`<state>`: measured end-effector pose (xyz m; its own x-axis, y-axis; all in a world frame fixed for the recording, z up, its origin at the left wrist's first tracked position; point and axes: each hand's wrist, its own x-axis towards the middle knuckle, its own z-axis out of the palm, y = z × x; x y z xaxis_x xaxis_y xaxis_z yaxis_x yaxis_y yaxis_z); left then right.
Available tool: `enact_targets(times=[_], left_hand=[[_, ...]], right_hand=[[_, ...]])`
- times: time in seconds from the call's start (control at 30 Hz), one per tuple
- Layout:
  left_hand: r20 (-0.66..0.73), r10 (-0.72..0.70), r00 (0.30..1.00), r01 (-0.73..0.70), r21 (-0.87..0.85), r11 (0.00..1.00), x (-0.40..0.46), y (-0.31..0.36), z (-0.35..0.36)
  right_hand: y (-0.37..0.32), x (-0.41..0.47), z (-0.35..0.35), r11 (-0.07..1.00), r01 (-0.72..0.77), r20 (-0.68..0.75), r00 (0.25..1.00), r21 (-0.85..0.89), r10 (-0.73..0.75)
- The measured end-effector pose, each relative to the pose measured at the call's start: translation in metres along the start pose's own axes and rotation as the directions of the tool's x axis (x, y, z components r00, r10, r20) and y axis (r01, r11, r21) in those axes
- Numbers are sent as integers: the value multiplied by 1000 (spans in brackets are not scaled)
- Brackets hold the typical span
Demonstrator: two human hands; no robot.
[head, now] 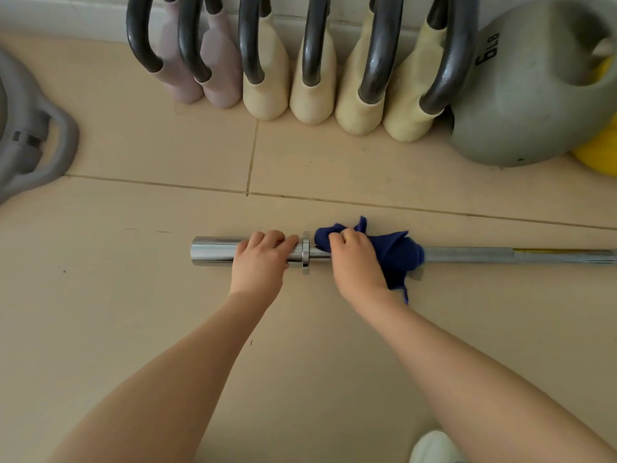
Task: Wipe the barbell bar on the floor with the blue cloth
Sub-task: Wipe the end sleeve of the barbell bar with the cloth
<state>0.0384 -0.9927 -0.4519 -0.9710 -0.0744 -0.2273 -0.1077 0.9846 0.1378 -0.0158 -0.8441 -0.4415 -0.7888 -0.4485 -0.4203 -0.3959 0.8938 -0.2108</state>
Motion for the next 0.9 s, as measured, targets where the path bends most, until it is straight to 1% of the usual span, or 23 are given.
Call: enact_targets(times=[0.03, 0.1, 0.17, 0.23, 0.27, 0.37, 0.43, 0.47, 0.53, 0.63, 0.73, 0.8, 0.9], left_hand=[[6, -10, 1000, 10, -9, 1000, -1, 1, 0], [37, -41, 998, 42, -46, 998, -3, 2, 0], [44, -95, 995, 99, -106, 989, -4, 3, 0], [12, -142, 990, 142, -118, 983, -6, 5, 1], [-3, -166, 986, 165, -120, 979, -8, 7, 1], [74, -217, 973, 227, -167, 960, -14, 24, 0], [161, -195, 968, 226, -204, 953, -19, 37, -1], [179, -185, 966, 223, -220, 950, -23, 43, 0], [162, -210, 964, 247, -263, 933, -26, 50, 1], [102, -261, 960, 280, -332, 901, -24, 50, 4], [108, -301, 947, 319, -384, 866, -21, 51, 3], [94, -357, 929, 365, -384, 848, -20, 55, 2], [74, -426, 902, 421, -376, 826, -20, 63, 3]], right_hand=[[-12, -1, 3, 999, 31, -5, 999, 23, -31], [-14, -3, 11, 997, 83, -15, 996, 0, -83], [7, -7, 15, 984, 168, 2, 986, -52, -168], [38, -13, 13, 953, 280, 27, 960, -113, -279], [53, -17, 11, 942, 299, 25, 954, -153, -299], [81, -28, 3, 944, 247, 11, 968, -220, -251], [80, -31, 6, 965, 224, -5, 974, -139, -227], [75, -29, 8, 973, 215, 3, 976, -78, -216], [55, -21, 9, 977, 214, 5, 977, -28, -214], [23, -7, 10, 977, 214, -1, 977, -7, -214], [7, 0, 15, 980, 197, 2, 980, -31, -197], [7, 2, 17, 978, 201, 5, 980, -51, -201], [31, 3, 17, 960, 251, -16, 967, -125, -255]])
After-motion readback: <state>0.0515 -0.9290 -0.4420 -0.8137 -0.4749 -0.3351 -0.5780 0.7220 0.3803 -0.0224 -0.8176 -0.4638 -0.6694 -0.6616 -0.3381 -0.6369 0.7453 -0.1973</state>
